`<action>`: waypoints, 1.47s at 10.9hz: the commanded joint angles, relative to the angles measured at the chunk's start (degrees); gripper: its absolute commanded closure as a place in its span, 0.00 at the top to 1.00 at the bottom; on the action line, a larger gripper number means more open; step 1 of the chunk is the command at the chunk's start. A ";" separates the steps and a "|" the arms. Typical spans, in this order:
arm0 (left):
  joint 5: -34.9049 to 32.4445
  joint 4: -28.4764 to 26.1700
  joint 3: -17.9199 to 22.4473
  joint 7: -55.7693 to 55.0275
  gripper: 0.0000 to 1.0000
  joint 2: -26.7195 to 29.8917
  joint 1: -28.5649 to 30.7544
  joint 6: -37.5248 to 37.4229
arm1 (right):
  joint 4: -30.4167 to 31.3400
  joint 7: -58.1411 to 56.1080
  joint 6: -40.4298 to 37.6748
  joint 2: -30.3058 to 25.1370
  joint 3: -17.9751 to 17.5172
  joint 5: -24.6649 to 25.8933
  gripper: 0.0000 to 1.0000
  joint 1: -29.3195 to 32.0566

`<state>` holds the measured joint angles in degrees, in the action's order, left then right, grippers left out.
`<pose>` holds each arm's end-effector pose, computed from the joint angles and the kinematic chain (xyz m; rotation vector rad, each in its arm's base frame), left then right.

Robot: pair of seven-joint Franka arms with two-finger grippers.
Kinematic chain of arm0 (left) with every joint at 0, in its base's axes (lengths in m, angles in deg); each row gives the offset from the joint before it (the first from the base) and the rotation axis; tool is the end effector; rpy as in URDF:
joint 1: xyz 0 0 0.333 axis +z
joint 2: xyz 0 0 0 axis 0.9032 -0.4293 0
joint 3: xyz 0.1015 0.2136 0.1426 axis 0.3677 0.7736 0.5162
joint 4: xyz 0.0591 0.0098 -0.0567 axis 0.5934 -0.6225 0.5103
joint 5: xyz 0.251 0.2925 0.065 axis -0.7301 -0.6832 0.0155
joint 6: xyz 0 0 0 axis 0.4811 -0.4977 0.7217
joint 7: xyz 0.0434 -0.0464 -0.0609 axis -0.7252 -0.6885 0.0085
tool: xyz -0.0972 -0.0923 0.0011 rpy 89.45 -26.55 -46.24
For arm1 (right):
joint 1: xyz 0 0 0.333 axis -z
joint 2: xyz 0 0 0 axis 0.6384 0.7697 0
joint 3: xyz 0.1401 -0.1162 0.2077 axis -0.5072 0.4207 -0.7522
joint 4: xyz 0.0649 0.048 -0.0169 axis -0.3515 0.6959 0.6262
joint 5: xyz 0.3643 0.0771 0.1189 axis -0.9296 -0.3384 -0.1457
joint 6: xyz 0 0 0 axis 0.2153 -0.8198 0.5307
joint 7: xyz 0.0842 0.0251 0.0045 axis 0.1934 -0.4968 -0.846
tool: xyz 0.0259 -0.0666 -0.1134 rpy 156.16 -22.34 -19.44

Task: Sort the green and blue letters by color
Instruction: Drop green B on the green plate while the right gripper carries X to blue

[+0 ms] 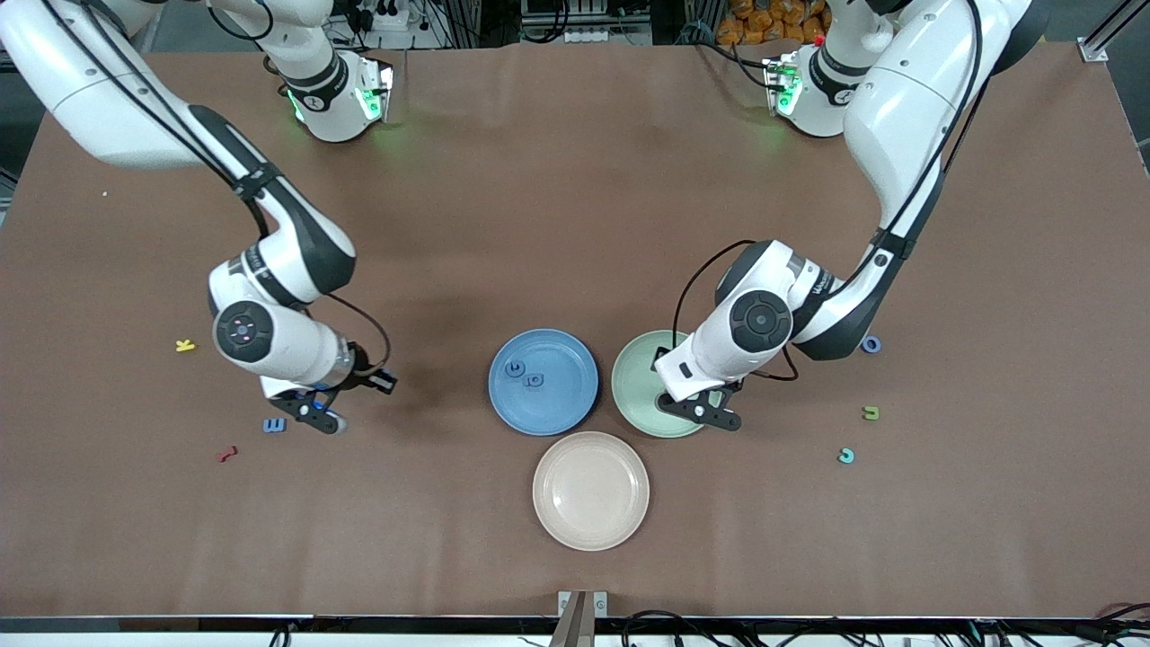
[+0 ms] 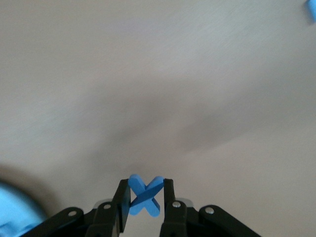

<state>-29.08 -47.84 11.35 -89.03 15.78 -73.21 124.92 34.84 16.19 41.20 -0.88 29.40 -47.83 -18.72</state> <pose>0.5963 -0.3412 0.2005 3.0095 -0.4455 -0.0463 0.6081 0.1900 0.1999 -2.9827 0.7047 0.1615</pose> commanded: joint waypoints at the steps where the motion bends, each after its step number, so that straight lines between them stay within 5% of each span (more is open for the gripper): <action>1: -0.67 0.60 0.79 -2.15 1.00 0.33 0.45 -1.39 | -4.77 6.09 -3.59 0.18 0.62 -6.81 0.00 -4.86; 7: -0.93 0.86 0.87 -1.63 1.00 2.00 10.54 -8.60 | -9.50 20.33 -2.02 1.85 4.04 -10.06 0.00 -16.89; 10: -2.16 1.04 0.87 0.82 1.00 2.18 16.43 -8.52 | -15.74 27.45 -1.84 4.30 10.01 -10.95 0.00 -27.08; 12: -6.45 1.12 0.87 1.62 1.00 1.66 20.04 -8.34 | -16.64 31.66 4.97 6.50 13.18 -10.87 0.00 -31.40; 13: -6.91 1.04 0.87 1.71 1.00 1.48 21.28 -7.99 | -16.29 32.56 8.67 7.03 14.41 -11.04 0.25 -32.72; 14: -7.17 0.77 0.87 2.67 1.00 1.39 22.16 -7.55 | -16.20 32.65 9.41 7.04 15.56 -10.87 0.80 -33.26; 15: -7.35 0.42 0.87 4.77 1.00 1.13 23.30 -6.33 | -16.11 32.48 9.07 6.95 15.65 -10.43 1.00 -33.35; 16: -7.35 -1.23 0.79 5.48 1.00 1.13 24.27 -3.88 | -15.68 32.30 8.63 6.77 15.74 -10.43 1.00 -33.17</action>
<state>-34.78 -46.62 12.81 -85.69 16.84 -50.90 117.61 20.56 48.18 50.73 5.54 44.39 -58.04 -51.58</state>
